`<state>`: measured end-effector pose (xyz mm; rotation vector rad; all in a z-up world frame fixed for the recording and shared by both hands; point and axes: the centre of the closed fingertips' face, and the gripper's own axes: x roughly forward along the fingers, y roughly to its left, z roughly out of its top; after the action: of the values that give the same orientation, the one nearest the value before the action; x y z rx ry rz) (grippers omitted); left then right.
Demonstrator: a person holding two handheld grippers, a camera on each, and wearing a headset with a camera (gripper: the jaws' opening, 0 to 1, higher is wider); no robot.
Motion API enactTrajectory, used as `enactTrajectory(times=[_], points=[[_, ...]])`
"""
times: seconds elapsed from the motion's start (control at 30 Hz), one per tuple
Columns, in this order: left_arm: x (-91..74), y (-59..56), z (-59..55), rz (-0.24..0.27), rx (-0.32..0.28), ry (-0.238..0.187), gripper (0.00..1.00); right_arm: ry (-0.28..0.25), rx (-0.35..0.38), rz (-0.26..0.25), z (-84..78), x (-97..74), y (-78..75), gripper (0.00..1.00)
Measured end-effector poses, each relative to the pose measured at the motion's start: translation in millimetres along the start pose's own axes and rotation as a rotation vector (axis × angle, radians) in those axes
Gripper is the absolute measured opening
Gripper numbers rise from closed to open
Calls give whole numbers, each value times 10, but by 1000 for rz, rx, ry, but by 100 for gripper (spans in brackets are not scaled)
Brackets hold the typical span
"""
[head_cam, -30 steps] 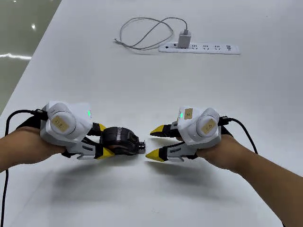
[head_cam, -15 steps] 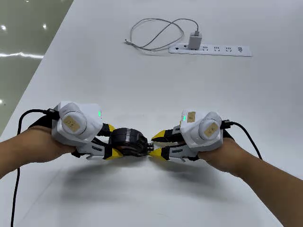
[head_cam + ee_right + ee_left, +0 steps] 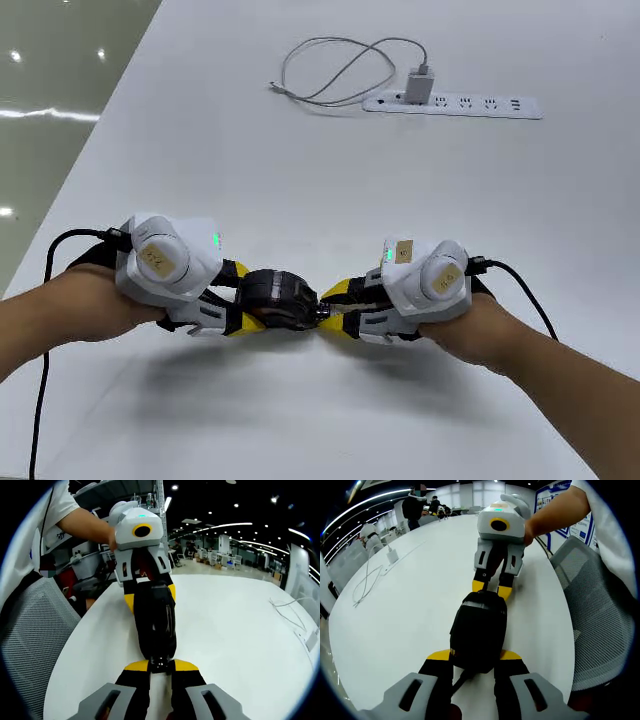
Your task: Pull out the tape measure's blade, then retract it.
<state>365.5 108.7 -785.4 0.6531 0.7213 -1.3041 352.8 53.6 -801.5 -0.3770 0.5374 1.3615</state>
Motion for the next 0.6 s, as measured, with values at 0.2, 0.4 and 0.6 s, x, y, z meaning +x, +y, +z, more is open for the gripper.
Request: enactTrajectory(times=[0.2, 0.4, 0.6], points=[[1, 6, -3, 0, 0, -1, 26, 1, -16, -2, 2, 2, -13, 12], [-2, 8, -7, 3, 5, 0, 26, 2, -12, -8, 0, 0, -20, 10], [-1, 5, -5, 6, 11, 6, 26, 2, -32, -10, -7, -2, -17, 10]])
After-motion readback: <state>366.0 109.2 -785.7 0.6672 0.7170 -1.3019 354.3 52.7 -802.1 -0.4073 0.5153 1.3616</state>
